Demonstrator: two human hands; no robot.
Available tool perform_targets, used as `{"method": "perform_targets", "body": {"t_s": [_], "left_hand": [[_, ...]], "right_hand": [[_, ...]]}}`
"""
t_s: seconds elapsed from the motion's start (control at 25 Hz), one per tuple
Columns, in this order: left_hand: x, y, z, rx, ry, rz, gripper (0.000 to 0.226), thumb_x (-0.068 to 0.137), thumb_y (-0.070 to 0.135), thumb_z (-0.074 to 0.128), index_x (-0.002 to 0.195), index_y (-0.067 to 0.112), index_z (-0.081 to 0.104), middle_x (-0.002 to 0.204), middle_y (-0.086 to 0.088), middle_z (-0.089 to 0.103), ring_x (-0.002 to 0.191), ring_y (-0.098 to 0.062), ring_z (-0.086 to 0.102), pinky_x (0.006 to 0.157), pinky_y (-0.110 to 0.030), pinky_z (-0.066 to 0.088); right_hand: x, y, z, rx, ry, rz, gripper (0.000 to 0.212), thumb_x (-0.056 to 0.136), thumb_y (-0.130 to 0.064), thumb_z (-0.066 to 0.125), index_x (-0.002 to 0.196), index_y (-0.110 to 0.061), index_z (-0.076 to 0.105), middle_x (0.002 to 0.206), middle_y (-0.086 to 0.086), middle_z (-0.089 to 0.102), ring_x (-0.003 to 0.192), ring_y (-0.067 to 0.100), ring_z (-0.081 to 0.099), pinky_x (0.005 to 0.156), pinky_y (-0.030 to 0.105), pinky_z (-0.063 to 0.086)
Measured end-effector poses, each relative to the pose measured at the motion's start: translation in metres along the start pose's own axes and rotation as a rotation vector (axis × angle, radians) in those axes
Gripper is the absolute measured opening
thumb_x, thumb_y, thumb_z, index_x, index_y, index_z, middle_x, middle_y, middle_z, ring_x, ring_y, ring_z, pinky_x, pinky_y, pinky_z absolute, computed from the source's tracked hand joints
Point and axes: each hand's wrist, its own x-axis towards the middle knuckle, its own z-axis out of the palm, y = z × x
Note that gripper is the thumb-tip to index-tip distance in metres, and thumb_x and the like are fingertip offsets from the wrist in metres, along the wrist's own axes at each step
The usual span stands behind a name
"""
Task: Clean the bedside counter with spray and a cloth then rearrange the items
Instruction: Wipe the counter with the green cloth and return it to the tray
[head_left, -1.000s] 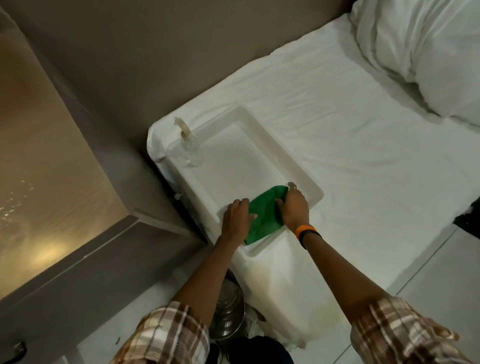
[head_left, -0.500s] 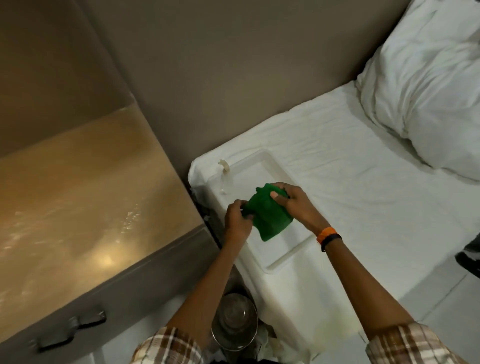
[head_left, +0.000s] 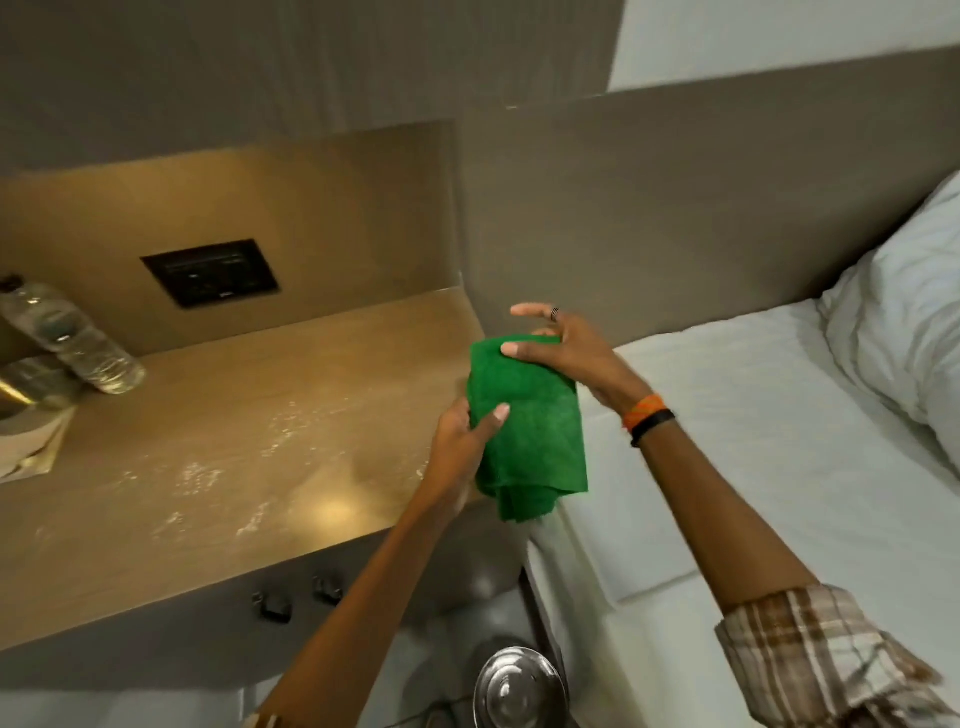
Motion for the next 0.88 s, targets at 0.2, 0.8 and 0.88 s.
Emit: {"method": "perform_targets", "body": {"t_s": [0.2, 0.8, 0.88], "left_hand": [[0.019, -0.026, -0.035, 0.181, 0.303, -0.101, 0.045, 0.093, -0.009, 0.054, 0.136, 0.004, 0.047, 0.124, -0.017, 0.063, 0.114, -0.035, 0.064, 0.088, -0.041, 0.058], [0.138, -0.019, -0.212, 1.562, 0.145, 0.020, 0.073, 0.102, 0.056, 0.018, 0.160, 0.015, 0.003, 0.169, -0.008, -0.003, 0.155, -0.028, -0.011, 0.125, -0.051, -0.007], [0.143, -0.026, -0.213, 1.582, 0.141, -0.003, 0.072, 0.102, 0.056, 0.016, 0.160, 0.016, 0.001, 0.169, -0.008, -0.007, 0.154, -0.028, -0.014, 0.124, -0.052, -0.008]], "right_hand": [[0.033, 0.051, 0.091, -0.467, 0.070, 0.065, 0.055, 0.096, -0.023, 0.069, 0.146, -0.012, 0.048, 0.143, 0.013, 0.058, 0.132, 0.031, 0.055, 0.110, 0.041, 0.045], [0.112, 0.086, 0.161, -1.016, 0.310, 0.223, 0.069, 0.104, -0.046, 0.026, 0.162, -0.010, 0.013, 0.170, 0.018, 0.003, 0.159, 0.032, 0.000, 0.129, 0.052, 0.006], [0.162, 0.072, 0.163, -1.033, 0.276, 0.244, 0.070, 0.105, -0.046, 0.025, 0.162, -0.010, 0.008, 0.170, 0.019, -0.001, 0.159, 0.033, -0.004, 0.128, 0.053, 0.003]]}}
